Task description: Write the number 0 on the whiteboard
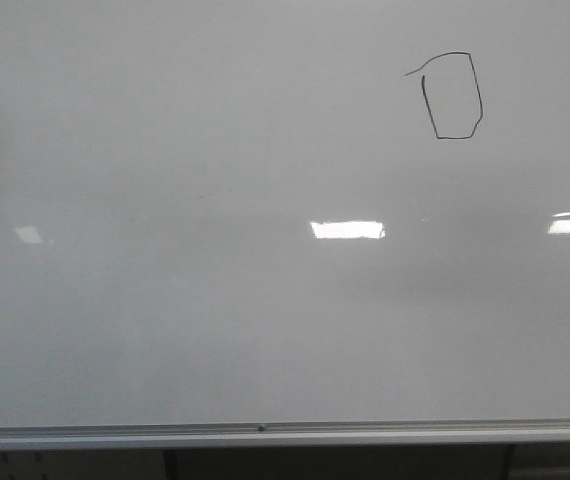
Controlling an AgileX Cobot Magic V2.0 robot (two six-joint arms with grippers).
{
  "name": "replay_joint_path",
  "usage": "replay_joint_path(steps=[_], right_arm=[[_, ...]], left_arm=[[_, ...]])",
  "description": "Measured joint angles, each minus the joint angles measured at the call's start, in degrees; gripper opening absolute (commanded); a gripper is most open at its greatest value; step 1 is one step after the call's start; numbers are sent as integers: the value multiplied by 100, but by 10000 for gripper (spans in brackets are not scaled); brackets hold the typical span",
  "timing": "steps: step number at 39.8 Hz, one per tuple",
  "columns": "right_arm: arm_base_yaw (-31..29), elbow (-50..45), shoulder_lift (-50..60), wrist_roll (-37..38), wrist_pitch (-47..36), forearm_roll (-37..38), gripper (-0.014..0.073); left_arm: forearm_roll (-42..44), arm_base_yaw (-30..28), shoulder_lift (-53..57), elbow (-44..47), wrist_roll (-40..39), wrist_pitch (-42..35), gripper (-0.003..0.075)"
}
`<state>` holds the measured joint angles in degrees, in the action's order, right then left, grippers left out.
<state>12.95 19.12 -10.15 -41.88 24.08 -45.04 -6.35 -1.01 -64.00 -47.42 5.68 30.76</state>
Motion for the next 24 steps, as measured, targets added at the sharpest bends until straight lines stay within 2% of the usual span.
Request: replay_joint_path(steps=[11, 24], right_arm=[[0, 0, 0, 0, -12, 0, -69], [0, 0, 0, 0, -12, 0, -69]], left_arm=[[-13, 0, 2043, 1271, 10, -161, -6], [-13, 0, 4111, 1968, 10, -161, -20]])
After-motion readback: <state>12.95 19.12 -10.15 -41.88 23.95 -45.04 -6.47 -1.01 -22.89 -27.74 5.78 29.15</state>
